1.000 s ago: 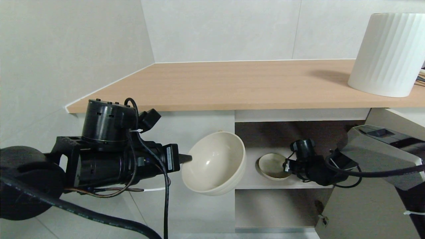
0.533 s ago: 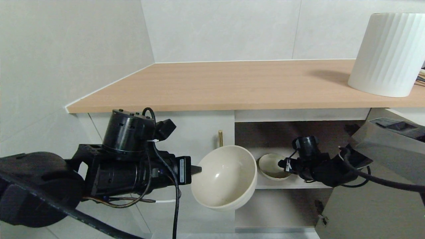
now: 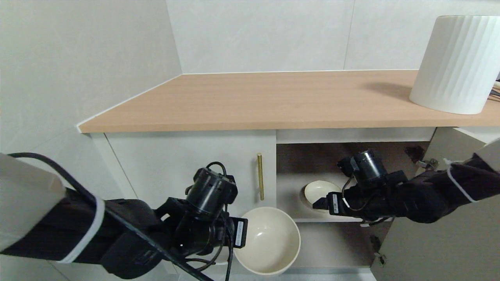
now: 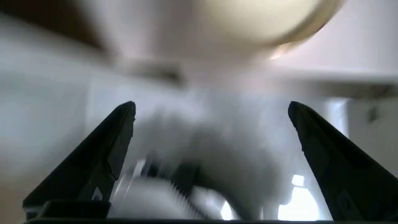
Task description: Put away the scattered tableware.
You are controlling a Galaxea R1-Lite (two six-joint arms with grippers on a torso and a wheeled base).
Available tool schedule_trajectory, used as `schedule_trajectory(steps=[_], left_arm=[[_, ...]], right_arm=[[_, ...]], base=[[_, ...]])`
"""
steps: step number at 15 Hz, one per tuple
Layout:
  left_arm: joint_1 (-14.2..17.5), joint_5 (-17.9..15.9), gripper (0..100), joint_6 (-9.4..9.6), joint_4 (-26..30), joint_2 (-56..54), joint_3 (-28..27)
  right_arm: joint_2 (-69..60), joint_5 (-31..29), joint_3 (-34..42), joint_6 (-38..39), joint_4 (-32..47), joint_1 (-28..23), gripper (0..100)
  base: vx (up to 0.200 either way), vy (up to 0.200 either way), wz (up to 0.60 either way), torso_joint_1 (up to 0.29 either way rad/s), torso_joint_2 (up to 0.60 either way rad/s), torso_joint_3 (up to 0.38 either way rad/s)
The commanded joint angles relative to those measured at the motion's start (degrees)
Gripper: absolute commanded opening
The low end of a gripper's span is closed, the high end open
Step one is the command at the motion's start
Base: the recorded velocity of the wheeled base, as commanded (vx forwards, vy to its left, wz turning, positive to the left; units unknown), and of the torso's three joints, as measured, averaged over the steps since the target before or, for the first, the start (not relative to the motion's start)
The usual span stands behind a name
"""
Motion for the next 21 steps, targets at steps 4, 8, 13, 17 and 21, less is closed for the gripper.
schedule_trajectory(steps=[4,8,13,17,21], left_arm=[[-1.76,0.83,0,-0.10,-0.17,5.34,-0.26],[-2.38,1.18,0,-0.28,-0.17,3.32,-0.35],[-3.35,2.68,0,-0.19,-0.08,1.30,-0.26],[-4.05,2.85,0,-0.19,-0.08,1.30,-0.09],[-4.14,3.03,0,-0.19,0.01,1.65,-0.09]], right_arm=[[-13.41,6.26,0.84,-2.56,12.51,8.19,100],[-10.86,5.65,1.01,-3.35,15.67,12.85,100],[-6.02,4.77,0.57,-3.17,14.09,13.64,100],[-2.77,2.84,0.66,-3.00,11.98,13.99,100],[-1.54,1.52,0.57,-2.91,11.54,13.99,100]], base=[[0.000,0.000,0.00,0.000,0.00,0.000],[0.000,0.000,0.00,0.000,0.00,0.000],[0.000,0.000,0.00,0.000,0.00,0.000],[0.000,0.000,0.00,0.000,0.00,0.000],[0.000,0.000,0.00,0.000,0.00,0.000]])
